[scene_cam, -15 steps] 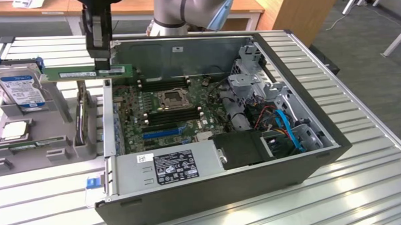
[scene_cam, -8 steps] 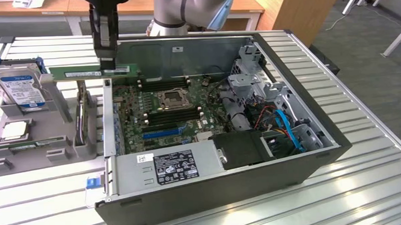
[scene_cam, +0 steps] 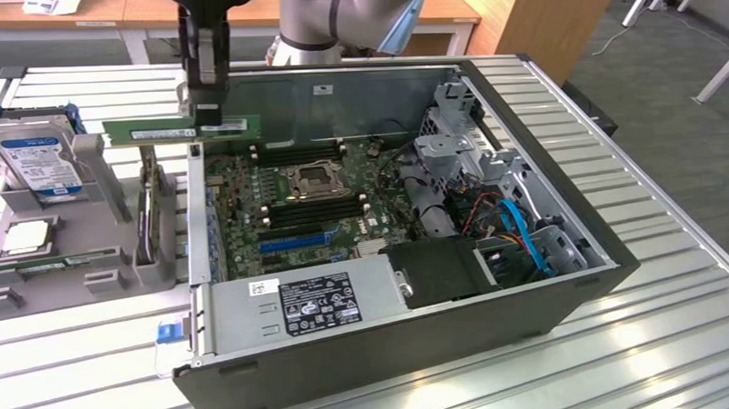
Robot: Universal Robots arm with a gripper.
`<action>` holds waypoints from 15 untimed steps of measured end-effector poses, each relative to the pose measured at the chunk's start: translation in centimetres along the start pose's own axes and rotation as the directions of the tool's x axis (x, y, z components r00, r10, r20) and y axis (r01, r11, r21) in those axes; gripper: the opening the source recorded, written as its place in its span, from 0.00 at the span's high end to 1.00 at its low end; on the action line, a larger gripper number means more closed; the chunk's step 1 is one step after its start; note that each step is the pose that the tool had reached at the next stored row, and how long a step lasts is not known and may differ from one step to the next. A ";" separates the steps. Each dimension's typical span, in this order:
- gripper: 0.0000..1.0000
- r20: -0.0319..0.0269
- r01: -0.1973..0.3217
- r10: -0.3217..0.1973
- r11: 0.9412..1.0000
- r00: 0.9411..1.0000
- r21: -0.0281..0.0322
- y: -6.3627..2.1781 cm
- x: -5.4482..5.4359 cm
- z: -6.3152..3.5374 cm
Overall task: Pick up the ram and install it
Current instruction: 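Pick up the ram and move it above insertion slot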
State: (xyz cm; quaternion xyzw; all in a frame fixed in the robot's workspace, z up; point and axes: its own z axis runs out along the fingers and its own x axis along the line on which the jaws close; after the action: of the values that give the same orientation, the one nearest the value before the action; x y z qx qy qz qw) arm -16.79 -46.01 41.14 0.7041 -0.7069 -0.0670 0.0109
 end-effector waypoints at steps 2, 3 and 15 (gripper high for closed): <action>0.88 0.000 0.000 0.000 1.000 1.000 0.000 -0.27 0.0 -0.03; 0.88 0.000 0.000 0.000 1.000 1.000 -0.001 -0.41 0.0 -0.04; 0.88 0.000 0.000 0.000 1.000 1.000 -0.005 -2.23 0.0 -0.25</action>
State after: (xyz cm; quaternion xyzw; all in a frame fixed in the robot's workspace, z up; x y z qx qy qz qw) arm -14.55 -46.01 41.14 0.7039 -0.7068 -0.0687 0.0125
